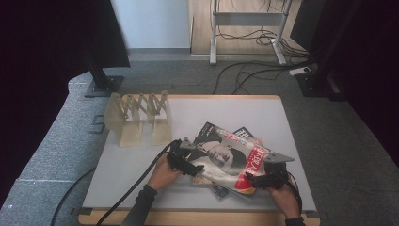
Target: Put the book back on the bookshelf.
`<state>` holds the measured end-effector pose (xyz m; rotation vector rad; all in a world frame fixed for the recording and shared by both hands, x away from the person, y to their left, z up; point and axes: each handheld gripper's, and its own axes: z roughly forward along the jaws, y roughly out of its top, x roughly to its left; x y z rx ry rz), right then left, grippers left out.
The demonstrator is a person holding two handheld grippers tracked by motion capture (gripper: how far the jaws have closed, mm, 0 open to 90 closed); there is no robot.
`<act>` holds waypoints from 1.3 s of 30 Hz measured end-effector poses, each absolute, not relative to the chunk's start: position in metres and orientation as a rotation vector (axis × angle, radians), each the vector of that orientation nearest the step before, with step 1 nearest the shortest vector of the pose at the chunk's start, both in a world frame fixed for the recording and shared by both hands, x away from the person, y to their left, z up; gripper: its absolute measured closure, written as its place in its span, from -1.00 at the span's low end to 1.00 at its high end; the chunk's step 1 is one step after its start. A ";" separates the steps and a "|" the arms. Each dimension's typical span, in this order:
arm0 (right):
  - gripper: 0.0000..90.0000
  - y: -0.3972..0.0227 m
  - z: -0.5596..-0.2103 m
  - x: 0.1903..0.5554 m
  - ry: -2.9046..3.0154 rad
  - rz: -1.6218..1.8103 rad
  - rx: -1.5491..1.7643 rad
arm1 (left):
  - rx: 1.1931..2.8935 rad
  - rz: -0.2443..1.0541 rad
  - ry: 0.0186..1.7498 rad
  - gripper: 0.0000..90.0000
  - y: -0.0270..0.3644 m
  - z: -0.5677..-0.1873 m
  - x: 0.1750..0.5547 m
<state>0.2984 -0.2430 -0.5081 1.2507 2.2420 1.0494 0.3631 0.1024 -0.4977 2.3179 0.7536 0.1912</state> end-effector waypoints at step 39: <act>-1.00 -0.228 -0.505 0.364 2.311 1.034 1.203 | 2.297 0.201 0.725 -1.00 0.118 -0.479 0.334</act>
